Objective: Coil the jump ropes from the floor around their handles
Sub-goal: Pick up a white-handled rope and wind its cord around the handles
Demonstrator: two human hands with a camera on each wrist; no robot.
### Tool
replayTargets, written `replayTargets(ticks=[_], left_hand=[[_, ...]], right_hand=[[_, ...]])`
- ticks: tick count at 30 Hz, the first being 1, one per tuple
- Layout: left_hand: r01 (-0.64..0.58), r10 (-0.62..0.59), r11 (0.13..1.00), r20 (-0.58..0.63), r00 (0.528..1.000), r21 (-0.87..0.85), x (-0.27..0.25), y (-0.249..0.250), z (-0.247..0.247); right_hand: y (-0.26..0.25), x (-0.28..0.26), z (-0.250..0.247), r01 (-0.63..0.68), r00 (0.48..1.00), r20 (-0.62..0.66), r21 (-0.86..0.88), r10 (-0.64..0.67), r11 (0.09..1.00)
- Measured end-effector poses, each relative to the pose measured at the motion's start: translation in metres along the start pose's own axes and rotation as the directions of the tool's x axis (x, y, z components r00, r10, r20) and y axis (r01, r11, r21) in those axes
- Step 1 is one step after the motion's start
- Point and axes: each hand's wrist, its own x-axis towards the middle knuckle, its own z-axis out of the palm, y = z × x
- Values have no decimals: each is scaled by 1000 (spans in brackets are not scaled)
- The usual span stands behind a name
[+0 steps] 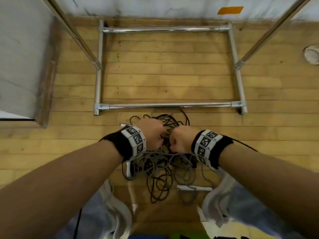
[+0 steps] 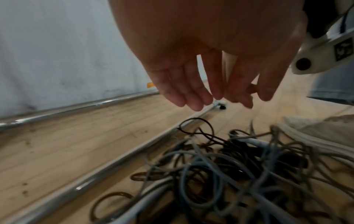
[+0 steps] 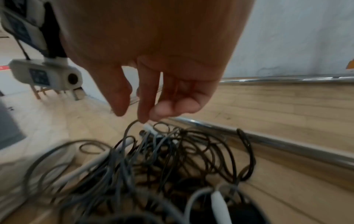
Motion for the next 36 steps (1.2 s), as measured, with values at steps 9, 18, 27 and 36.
replayTargets(ticks=[9,18,27,36], left_hand=[[63,-47,994,164,985,-90,11,10,51],[121,-100,966,102,990,-230,12,10,59],[22,-388,797,-484,784,-603,3,24,-54],[-153,-371,611,-452,811,-777,-36,61,-173]], right_hand=[[27,8,60,-16,991,130,-55,24,998],[15,7,39,-47,985,-155,145,69,988],[-10,-39,-69,262,575,-807,337,134,904],[-60,-131,-163,569,240,-945,322,223,756]])
